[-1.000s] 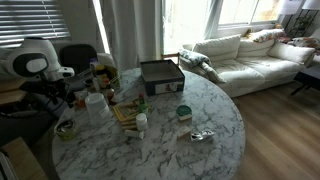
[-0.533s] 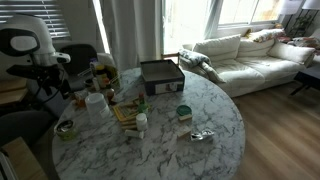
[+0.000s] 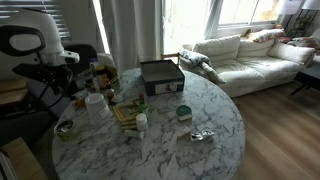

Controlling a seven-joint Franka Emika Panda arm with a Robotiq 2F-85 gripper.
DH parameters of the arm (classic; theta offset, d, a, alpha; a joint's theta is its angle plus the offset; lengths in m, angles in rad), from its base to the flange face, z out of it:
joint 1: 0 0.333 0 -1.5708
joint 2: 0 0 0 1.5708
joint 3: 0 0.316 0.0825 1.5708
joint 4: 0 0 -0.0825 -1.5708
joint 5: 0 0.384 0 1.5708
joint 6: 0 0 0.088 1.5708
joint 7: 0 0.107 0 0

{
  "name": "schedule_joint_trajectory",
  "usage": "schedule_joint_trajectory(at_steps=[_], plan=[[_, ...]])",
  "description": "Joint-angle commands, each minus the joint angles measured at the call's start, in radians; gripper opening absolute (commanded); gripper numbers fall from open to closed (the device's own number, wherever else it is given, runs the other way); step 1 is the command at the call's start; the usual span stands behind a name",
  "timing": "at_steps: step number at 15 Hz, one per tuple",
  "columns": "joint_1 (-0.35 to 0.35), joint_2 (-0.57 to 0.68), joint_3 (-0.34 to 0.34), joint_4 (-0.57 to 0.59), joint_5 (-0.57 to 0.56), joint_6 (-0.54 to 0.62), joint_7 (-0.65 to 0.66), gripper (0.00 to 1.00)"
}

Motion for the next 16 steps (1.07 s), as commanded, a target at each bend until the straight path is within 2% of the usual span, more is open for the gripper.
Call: schedule_joint_trajectory(at_steps=[1,4,8,16], plan=[[-0.003,0.0,0.006,0.003,0.001,-0.003,-0.001,1.0],[-0.002,0.0,0.008,0.006,0.001,-0.003,-0.001,1.0],[-0.037,0.034,0.001,-0.001,-0.007,0.135,0.047,1.0],[-0.137,0.131,0.007,-0.014,-0.14,0.356,0.181,1.0]])
